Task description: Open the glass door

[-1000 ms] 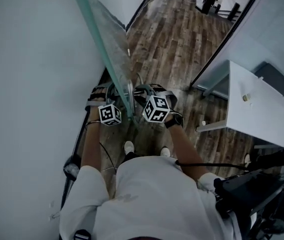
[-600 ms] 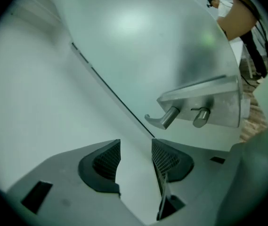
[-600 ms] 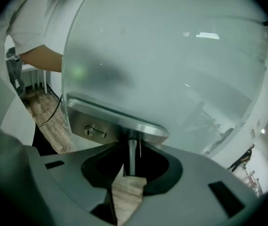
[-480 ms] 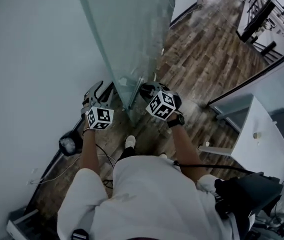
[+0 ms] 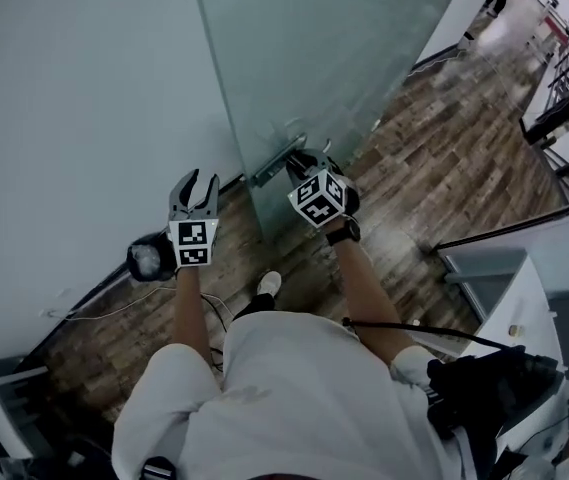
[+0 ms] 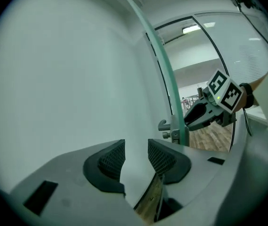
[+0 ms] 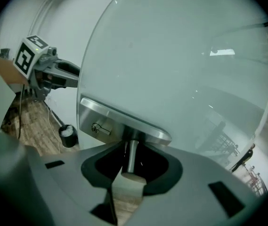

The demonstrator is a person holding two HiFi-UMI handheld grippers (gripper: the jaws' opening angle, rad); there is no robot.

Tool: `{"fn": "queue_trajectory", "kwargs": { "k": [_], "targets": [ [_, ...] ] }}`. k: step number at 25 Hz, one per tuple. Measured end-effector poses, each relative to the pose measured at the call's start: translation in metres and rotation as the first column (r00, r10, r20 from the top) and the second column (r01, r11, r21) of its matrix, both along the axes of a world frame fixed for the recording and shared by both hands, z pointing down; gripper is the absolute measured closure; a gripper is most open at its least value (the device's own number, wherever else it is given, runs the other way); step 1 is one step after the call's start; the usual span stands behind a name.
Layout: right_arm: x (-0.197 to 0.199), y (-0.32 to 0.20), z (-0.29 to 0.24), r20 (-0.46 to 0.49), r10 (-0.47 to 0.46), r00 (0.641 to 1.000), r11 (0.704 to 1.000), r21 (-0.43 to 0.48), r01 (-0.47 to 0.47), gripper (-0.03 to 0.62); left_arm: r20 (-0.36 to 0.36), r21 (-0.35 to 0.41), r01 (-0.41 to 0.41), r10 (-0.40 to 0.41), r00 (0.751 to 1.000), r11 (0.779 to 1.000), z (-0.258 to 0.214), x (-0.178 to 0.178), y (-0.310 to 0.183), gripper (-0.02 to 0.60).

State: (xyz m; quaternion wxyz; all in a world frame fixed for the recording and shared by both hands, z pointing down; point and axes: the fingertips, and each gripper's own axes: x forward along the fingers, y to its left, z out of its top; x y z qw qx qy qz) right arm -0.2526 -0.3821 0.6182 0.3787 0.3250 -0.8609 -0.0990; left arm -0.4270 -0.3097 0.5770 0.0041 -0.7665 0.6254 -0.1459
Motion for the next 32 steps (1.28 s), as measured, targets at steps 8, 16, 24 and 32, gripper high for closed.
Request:
{"fn": "queue_trajectory", "kwargs": {
  "k": [8, 16, 24, 32],
  "targets": [
    [-0.066, -0.058, 0.002, -0.014, 0.070, 0.997, 0.997, 0.036, -0.069, 0.485, -0.053, 0.022, 0.111, -0.110, 0.993, 0.994, -0.003, -0.053, 0.012, 0.518],
    [-0.139, -0.122, 0.012, -0.133, 0.097, 0.986, 0.967, 0.248, -0.061, 0.485, -0.097, -0.021, 0.141, -0.142, 0.985, 0.990, 0.023, -0.095, 0.005, 0.540],
    [-0.175, -0.176, 0.015, -0.151, 0.110, 0.982, 0.964, 0.256, -0.068, 0.485, -0.101, -0.049, 0.145, -0.149, 0.984, 0.988, 0.036, -0.109, 0.003, 0.540],
    [-0.204, -0.213, 0.017, -0.137, 0.146, 0.980, 0.965, 0.239, -0.110, 0.485, -0.100, -0.072, 0.158, -0.164, 0.981, 0.985, 0.049, -0.132, 0.005, 0.540]
  ]
}}
